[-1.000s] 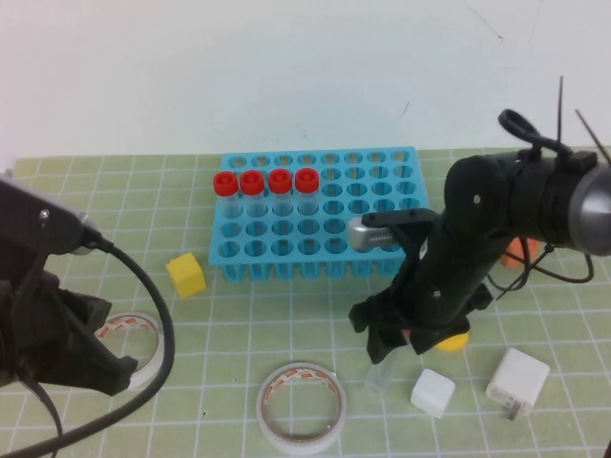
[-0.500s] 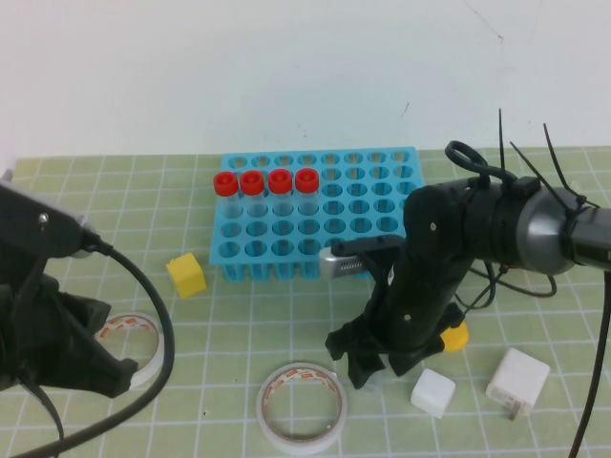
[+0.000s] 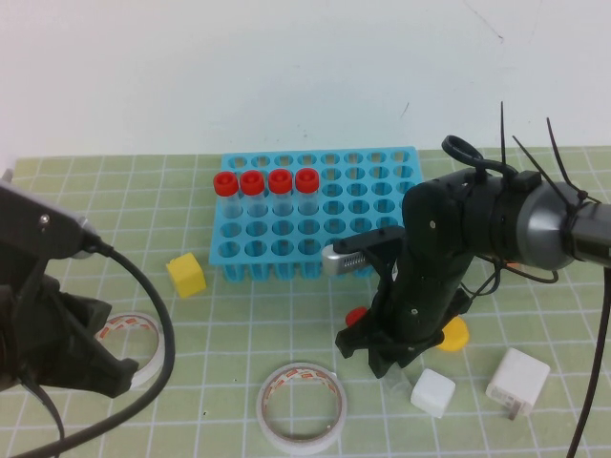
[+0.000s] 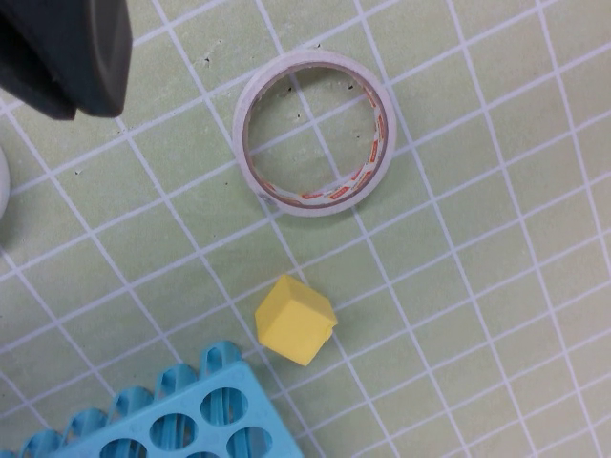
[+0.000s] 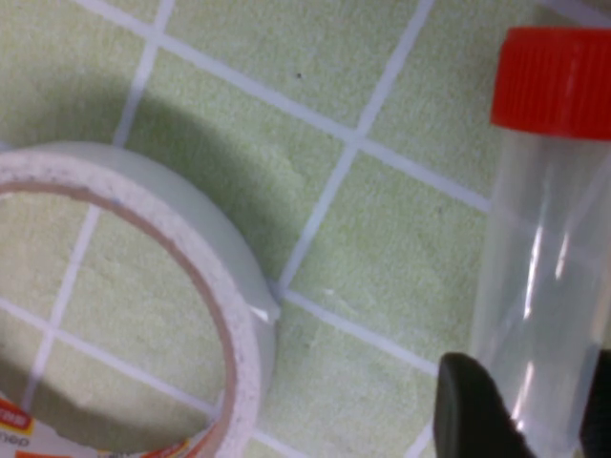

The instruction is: Place the test tubes

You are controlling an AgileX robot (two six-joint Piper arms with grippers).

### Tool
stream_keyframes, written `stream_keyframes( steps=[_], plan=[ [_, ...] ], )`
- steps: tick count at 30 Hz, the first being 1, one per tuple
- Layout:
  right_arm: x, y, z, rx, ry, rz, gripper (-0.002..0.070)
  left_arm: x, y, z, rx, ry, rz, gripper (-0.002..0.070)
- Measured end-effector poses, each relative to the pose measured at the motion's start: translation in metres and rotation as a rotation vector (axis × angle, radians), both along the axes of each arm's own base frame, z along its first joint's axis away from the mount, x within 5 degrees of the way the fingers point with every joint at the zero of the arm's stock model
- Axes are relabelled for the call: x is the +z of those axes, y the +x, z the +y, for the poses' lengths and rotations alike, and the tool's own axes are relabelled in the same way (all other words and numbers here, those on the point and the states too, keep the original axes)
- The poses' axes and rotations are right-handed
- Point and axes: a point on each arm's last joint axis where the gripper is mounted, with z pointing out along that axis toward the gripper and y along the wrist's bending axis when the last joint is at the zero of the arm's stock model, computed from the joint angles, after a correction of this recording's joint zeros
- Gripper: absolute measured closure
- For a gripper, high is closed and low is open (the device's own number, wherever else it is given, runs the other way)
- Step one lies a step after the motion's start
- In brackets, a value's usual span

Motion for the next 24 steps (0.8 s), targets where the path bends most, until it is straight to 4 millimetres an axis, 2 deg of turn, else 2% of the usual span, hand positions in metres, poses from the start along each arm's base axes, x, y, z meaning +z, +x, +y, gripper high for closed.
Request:
stream_keyframes(
  steps=[4,8,12,16,19,24],
  plan=[
    [0.0,0.0,0.0,0.002,-0.005,0.002,0.0416,0.0,0.0,0.0,0.0,-0.001,-0.002,0.0676],
    [-0.001,-0.001,-0.002,0.011,-0.025,0.01,0.0289,0.0,0.0,0.0,-0.001,-0.002,-0.004,0.0676],
    [-0.001,-0.001,-0.003,0.018,-0.038,0.014,0.0255,0.001,0.001,0.0,-0.001,-0.007,-0.011,0.0676],
    [-0.004,-0.002,-0.005,0.027,-0.061,0.03,0.0286,0.001,0.001,-0.001,0.008,-0.02,-0.013,0.0676],
    [-0.011,-0.003,-0.006,0.041,-0.084,0.048,0.0337,0.001,0.001,-0.001,0.009,-0.022,-0.013,0.0676],
    [-0.01,-0.001,-0.006,0.054,-0.094,0.042,0.044,0.001,0.001,-0.001,0.01,-0.023,-0.012,0.0676]
  ],
)
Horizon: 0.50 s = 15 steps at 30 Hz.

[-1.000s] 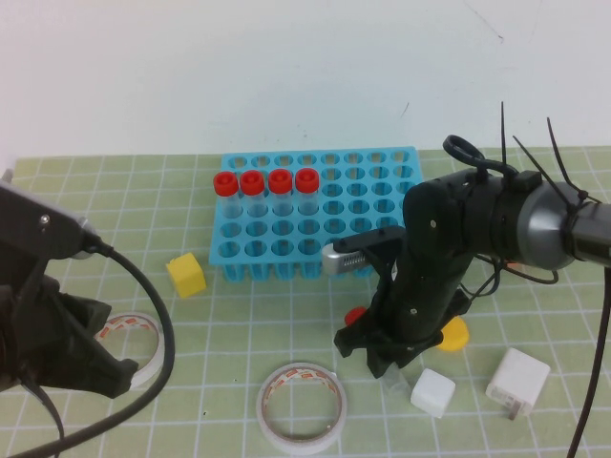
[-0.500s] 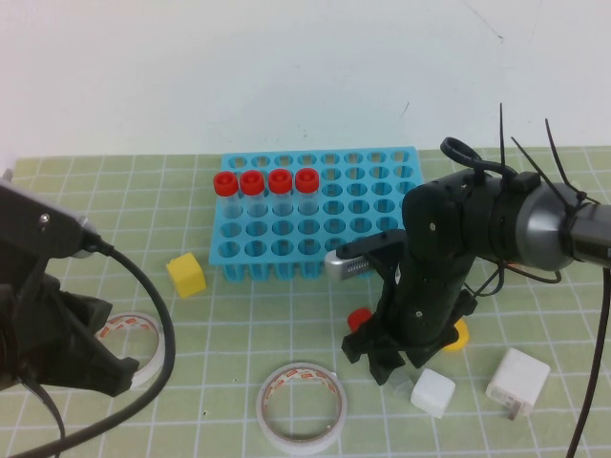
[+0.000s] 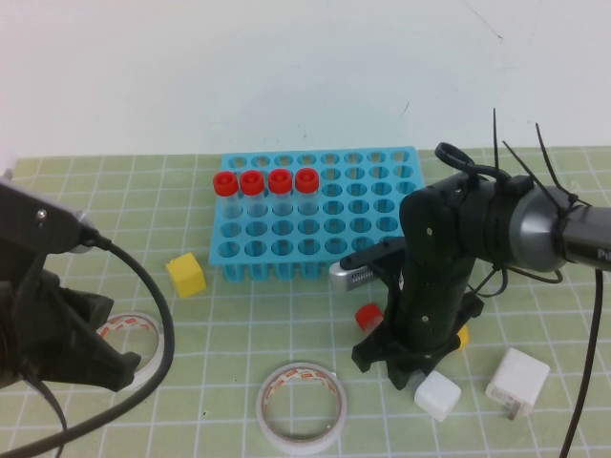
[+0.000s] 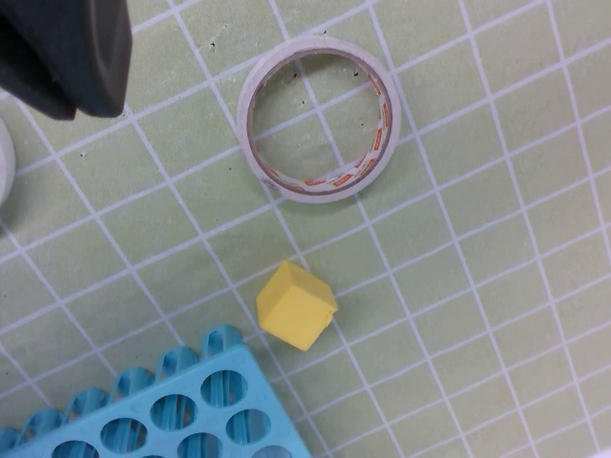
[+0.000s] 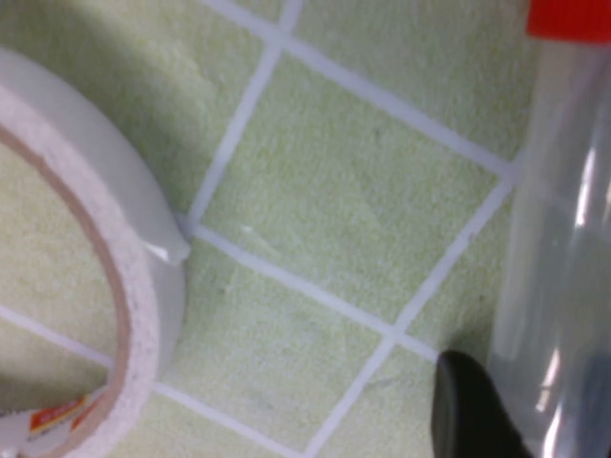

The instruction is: Place the test tubes

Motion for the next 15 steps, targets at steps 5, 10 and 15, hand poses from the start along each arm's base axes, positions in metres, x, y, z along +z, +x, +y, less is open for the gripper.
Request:
stream_keyframes(
  steps=[5,10,15],
  plan=[
    [0.005,0.003,0.001,0.009,-0.004,-0.011,0.044,0.0,0.0,0.0,0.0,0.0,0.0,0.0676],
    [0.037,0.007,0.004,0.014,0.048,-0.094,0.044,0.001,0.001,-0.001,-0.003,-0.006,-0.014,0.0676],
    [0.101,-0.003,0.008,0.047,0.142,-0.323,0.044,0.003,0.002,-0.002,-0.008,-0.02,-0.042,0.0676]
  ],
)
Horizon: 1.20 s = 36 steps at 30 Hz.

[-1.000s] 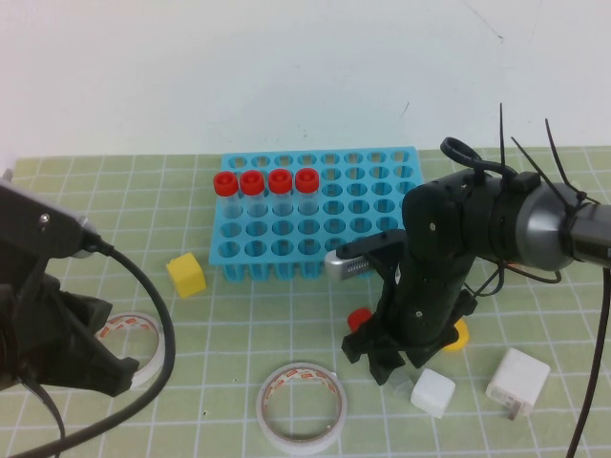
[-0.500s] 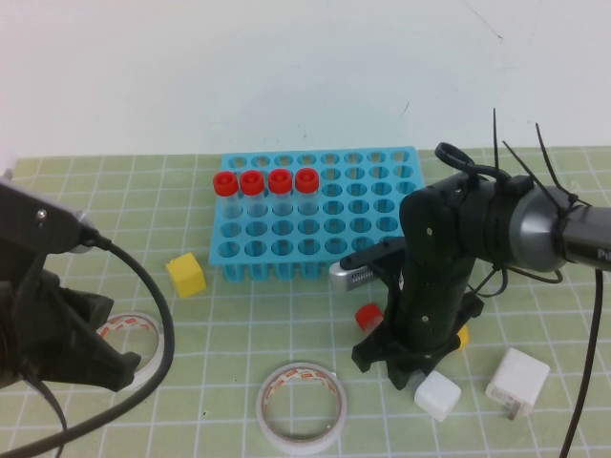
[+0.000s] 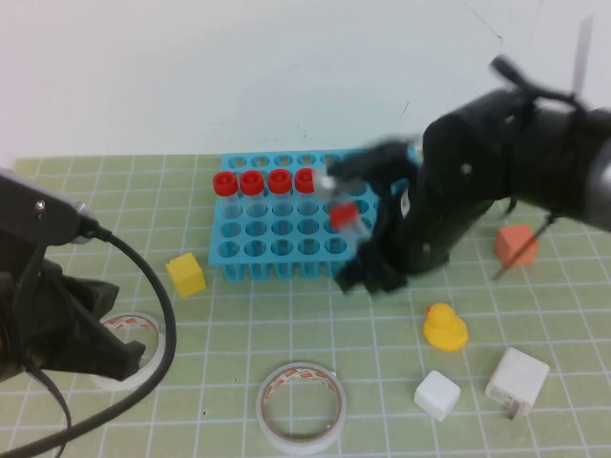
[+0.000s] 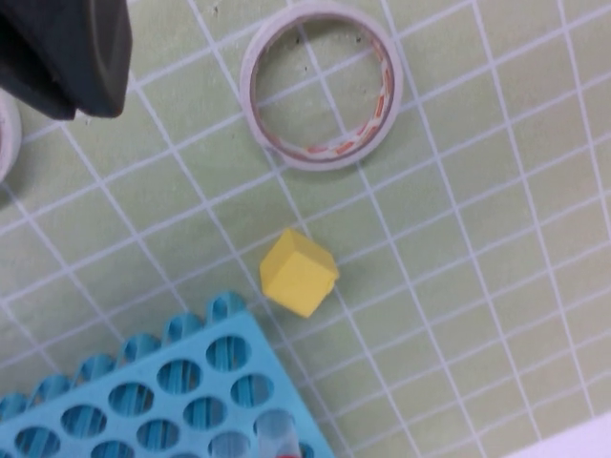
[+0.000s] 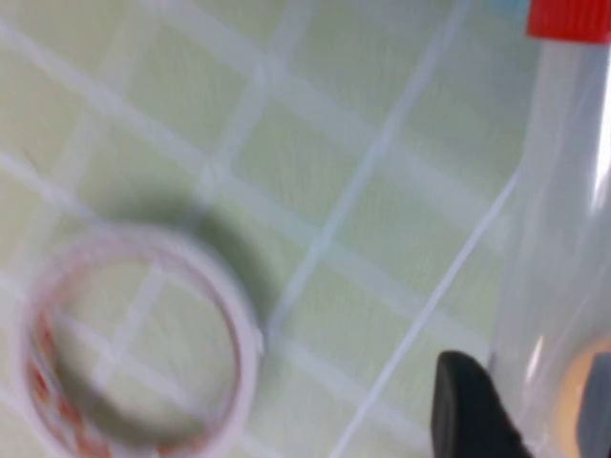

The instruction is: Place the test tubes

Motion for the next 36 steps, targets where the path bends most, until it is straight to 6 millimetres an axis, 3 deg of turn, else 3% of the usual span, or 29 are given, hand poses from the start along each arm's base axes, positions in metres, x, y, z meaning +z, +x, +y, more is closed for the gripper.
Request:
stream_keyframes(
  steps=[4,8,15,20,24,31,33,36],
  plan=[
    [0.042,-0.017,0.004,-0.003,0.026,-0.294,0.044,0.003,0.002,-0.001,-0.007,-0.017,-0.037,0.0676],
    [0.066,-0.042,-0.001,-0.049,0.052,-0.504,0.044,0.008,0.006,-0.004,-0.02,-0.047,-0.099,0.0676],
    [0.052,-0.092,-0.009,0.06,0.206,-0.691,0.044,0.019,0.01,-0.012,-0.017,-0.232,-0.199,0.0676],
    [0.035,-0.117,-0.016,0.111,0.365,-0.666,0.044,0.027,0.008,-0.024,-0.045,-0.352,-0.247,0.0676],
    [0.031,-0.125,-0.022,0.097,0.405,-0.639,0.044,0.028,0.001,-0.037,-0.115,-0.374,-0.249,0.0676],
    [0.053,-0.134,-0.031,0.096,0.469,-0.681,0.044,0.037,-0.015,-0.065,-0.27,-0.441,-0.303,0.0673],
    [0.054,-0.135,-0.031,0.1,0.474,-0.683,0.044,0.04,-0.017,-0.067,-0.284,-0.461,-0.326,0.0647],
    [0.054,-0.136,-0.03,0.119,0.483,-0.672,0.044,0.043,-0.018,-0.069,-0.285,-0.505,-0.337,0.0543]
  ],
)
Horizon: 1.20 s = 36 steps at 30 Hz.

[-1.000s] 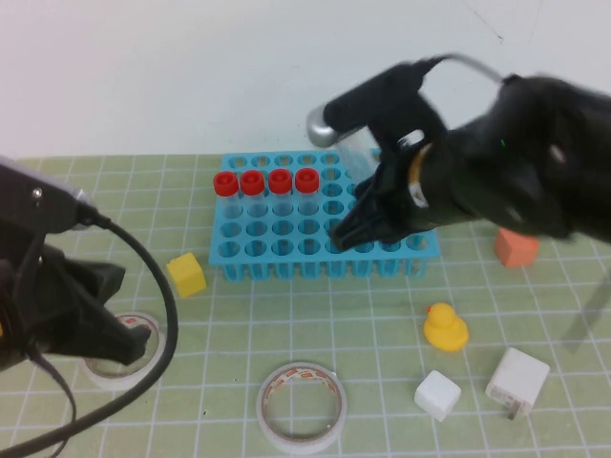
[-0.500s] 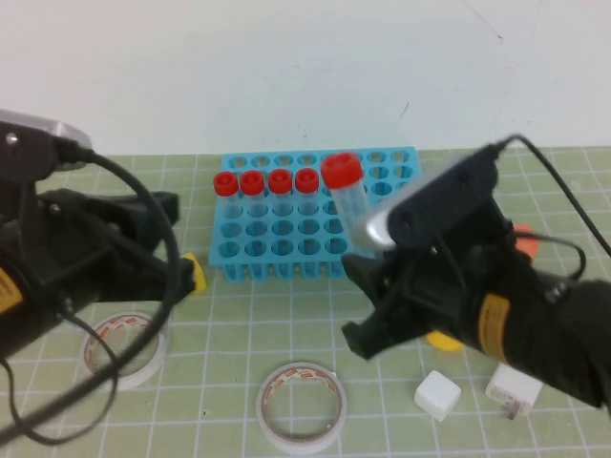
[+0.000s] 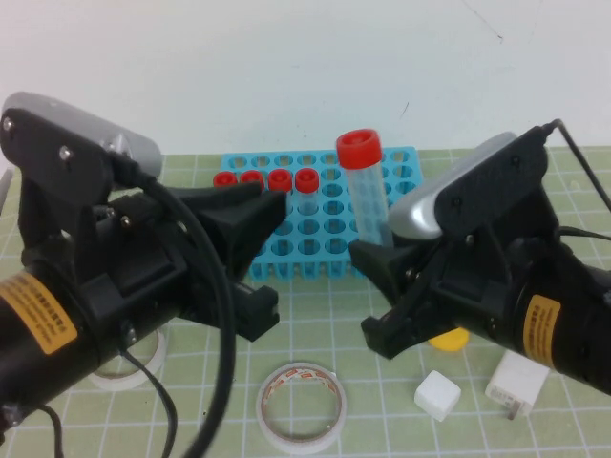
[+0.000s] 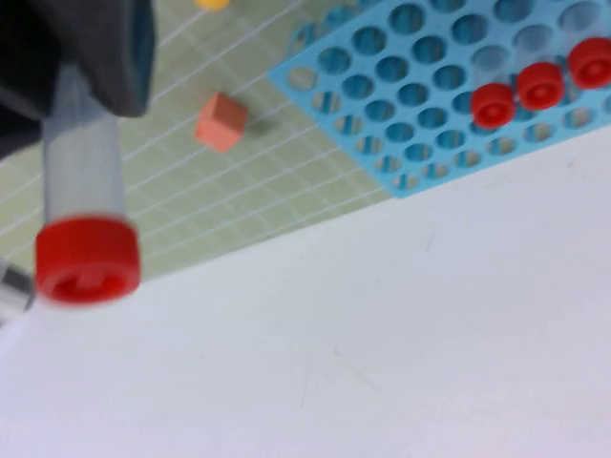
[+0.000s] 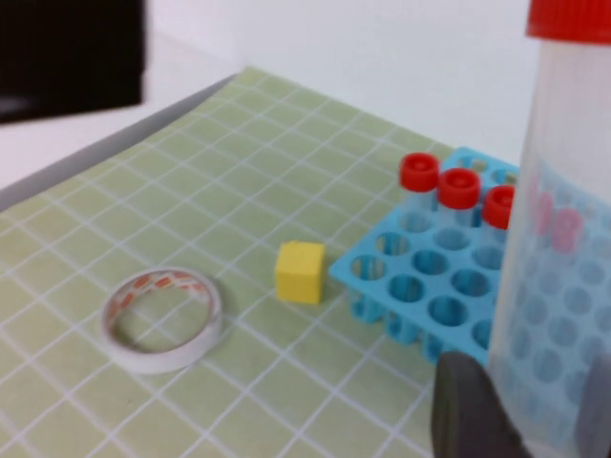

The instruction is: Place the test tubes

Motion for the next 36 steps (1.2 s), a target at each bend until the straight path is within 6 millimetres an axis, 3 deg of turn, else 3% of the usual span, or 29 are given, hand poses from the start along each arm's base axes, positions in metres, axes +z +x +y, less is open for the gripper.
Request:
stream_keyframes(
  steps=[6,10,15,24,27,30,36],
  plan=[
    [0.0,-0.004,0.004,0.075,-0.019,-0.006,0.044,-0.002,0.001,-0.002,0.005,-0.06,0.054,0.0238],
    [-0.001,-0.006,0.005,0.097,-0.02,-0.002,0.044,-0.009,0.007,-0.008,0.008,-0.058,0.096,0.0174],
    [-0.006,-0.007,0.01,0.138,-0.031,0.018,0.044,-0.017,0.01,-0.02,-0.022,-0.047,0.109,0.0183],
    [-0.012,-0.009,0.015,0.189,-0.04,0.045,0.044,-0.012,0.007,-0.026,-0.052,-0.085,0.064,0.02],
    [-0.012,-0.01,0.015,0.197,-0.038,0.048,0.044,-0.012,0.007,-0.026,-0.052,-0.085,0.064,0.027],
    [-0.012,-0.01,0.015,0.197,-0.038,0.048,0.044,-0.012,0.007,-0.026,-0.051,-0.087,0.066,0.0422],
    [-0.013,-0.01,0.016,0.204,-0.04,0.05,0.044,-0.013,0.007,-0.026,-0.051,-0.084,0.072,0.0417]
  ],
)
